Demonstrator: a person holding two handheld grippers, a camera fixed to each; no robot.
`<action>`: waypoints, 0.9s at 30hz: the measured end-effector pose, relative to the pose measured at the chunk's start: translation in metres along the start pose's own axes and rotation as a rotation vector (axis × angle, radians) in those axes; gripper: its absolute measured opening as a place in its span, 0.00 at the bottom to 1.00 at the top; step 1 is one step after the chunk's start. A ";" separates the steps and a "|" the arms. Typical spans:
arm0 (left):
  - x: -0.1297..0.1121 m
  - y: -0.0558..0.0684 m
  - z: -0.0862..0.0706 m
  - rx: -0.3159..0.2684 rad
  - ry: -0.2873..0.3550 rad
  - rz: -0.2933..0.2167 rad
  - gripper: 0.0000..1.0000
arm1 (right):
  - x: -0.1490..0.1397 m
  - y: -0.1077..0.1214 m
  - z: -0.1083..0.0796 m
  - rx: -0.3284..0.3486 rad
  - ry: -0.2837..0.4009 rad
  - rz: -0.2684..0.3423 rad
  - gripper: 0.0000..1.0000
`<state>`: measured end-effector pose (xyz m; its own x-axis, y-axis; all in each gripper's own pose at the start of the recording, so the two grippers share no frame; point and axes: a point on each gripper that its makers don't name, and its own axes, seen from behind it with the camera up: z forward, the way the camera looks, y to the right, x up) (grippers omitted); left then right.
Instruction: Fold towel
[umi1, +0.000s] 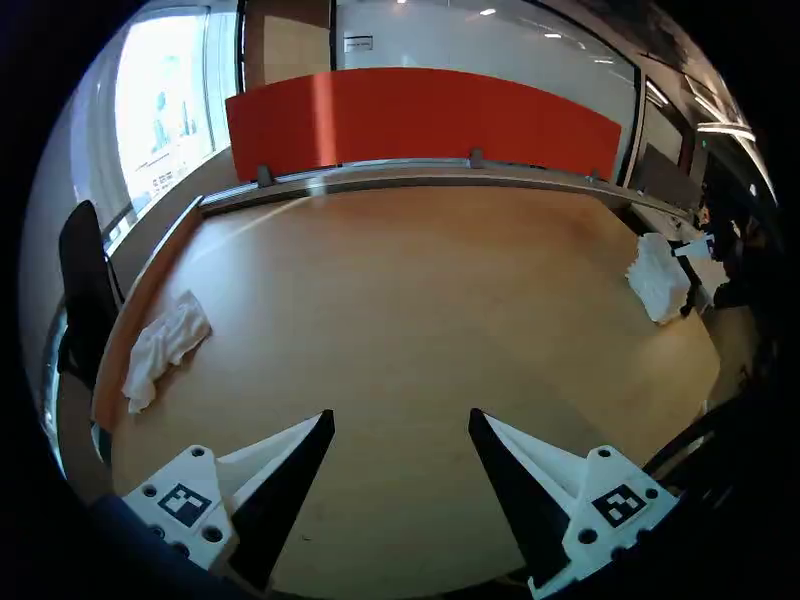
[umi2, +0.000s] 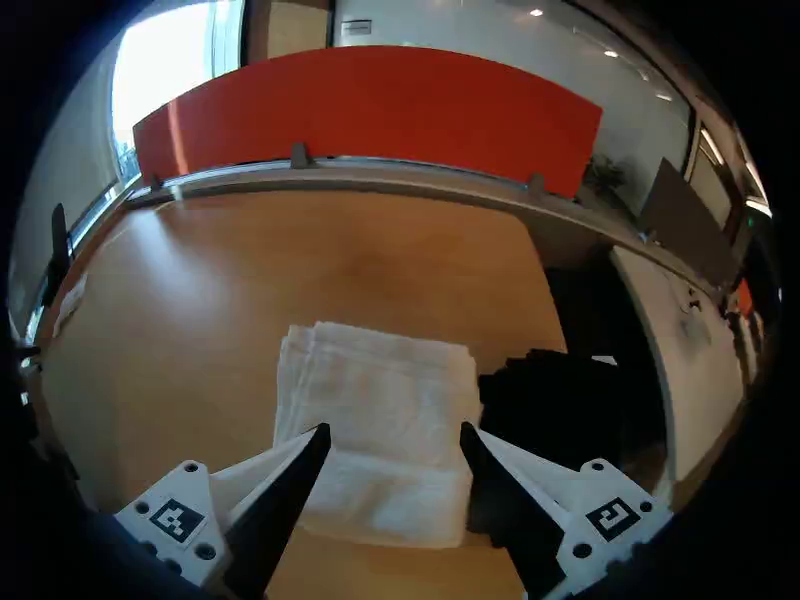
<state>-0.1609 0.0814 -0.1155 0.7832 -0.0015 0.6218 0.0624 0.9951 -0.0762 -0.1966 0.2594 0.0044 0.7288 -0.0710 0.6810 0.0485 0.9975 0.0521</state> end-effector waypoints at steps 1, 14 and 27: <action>0.000 -0.001 -0.001 0.003 0.000 -0.002 1.00 | 0.003 0.000 0.002 0.001 0.004 0.002 1.00; -0.006 -0.012 -0.006 0.041 -0.009 -0.025 1.00 | 0.032 -0.008 0.027 0.018 0.024 0.013 1.00; -0.013 -0.020 -0.014 0.083 -0.020 -0.044 1.00 | 0.023 0.000 0.059 0.005 -0.021 0.019 1.00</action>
<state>-0.1633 0.0606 -0.1327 0.7684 -0.0442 0.6384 0.0443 0.9989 0.0159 -0.2203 0.2576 0.0634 0.7151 -0.0518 0.6971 0.0312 0.9986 0.0422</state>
